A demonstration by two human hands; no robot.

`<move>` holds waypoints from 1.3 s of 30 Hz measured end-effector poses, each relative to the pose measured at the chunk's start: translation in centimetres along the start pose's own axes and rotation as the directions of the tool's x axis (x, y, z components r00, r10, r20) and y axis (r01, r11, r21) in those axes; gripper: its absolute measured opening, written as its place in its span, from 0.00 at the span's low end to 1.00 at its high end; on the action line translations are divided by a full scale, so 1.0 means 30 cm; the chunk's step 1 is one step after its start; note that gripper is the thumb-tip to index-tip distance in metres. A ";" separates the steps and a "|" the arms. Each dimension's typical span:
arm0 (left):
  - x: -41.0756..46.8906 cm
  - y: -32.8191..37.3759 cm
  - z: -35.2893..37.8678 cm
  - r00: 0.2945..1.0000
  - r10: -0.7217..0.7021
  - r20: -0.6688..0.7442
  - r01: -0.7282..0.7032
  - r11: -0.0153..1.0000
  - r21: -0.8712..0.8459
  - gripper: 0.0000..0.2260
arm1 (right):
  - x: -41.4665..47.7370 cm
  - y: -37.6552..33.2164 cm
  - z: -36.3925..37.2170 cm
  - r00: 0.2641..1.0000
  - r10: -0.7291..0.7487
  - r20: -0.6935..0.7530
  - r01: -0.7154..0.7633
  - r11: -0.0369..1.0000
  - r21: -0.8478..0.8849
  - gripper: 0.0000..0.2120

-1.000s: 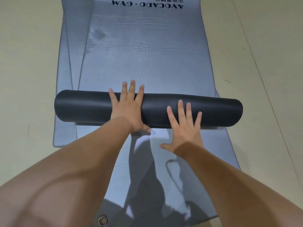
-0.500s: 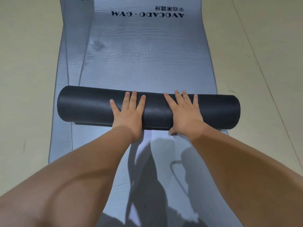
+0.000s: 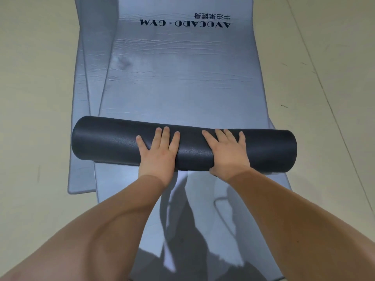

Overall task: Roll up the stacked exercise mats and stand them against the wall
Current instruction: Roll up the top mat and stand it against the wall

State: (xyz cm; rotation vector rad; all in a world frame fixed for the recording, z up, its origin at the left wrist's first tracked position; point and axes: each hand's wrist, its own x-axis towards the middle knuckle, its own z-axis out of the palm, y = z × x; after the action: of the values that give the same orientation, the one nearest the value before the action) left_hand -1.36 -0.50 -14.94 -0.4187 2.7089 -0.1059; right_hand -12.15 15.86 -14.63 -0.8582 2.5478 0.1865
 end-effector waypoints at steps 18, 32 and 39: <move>-0.421 0.133 0.110 0.999 0.030 0.040 -0.023 0.985 -0.169 0.51 | -0.227 0.061 0.007 0.953 -0.129 0.275 0.081 0.981 0.178 0.58; -0.178 0.094 0.012 0.998 -0.055 0.018 0.057 0.977 -0.205 0.63 | -0.430 0.005 0.253 0.944 0.057 -0.325 -0.053 0.998 0.021 0.56; -0.092 0.082 -0.036 0.998 -0.069 0.005 0.068 0.973 -0.221 0.67 | -0.319 0.048 0.181 0.987 0.121 -0.109 -0.124 0.992 -0.021 0.71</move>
State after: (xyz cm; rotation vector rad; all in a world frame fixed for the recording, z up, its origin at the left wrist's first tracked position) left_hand -0.05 2.71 -13.23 -0.5778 2.7191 0.1789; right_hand -4.24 23.63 -15.19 -0.7409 2.7068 0.2192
